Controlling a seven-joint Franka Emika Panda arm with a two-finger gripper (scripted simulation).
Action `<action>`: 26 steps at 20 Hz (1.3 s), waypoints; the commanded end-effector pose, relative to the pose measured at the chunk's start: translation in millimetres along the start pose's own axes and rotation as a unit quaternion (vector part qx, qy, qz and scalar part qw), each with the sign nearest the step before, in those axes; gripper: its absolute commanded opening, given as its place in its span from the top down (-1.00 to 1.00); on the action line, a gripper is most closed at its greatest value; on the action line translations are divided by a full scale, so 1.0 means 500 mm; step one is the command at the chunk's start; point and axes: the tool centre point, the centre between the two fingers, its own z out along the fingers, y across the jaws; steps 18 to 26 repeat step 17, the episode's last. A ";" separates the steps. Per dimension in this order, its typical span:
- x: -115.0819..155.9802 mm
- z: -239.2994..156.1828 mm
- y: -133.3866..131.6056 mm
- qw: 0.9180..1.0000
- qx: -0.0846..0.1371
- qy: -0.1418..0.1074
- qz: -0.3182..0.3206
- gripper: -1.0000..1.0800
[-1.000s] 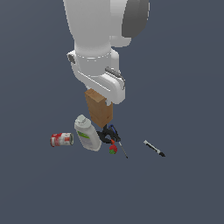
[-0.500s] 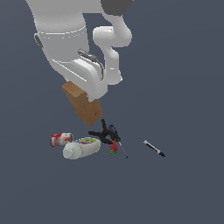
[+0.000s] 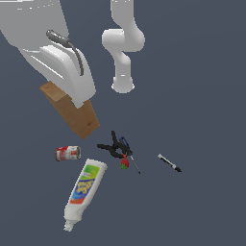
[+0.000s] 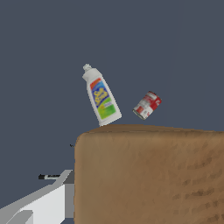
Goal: Pick up a designated object from a clutter of objects.
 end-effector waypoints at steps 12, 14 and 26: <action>0.058 -0.065 0.008 1.000 0.003 0.004 0.000 1.00; 0.061 -0.067 0.008 1.000 0.003 0.004 0.000 1.00; 0.063 -0.069 0.009 1.000 0.003 0.004 0.000 1.00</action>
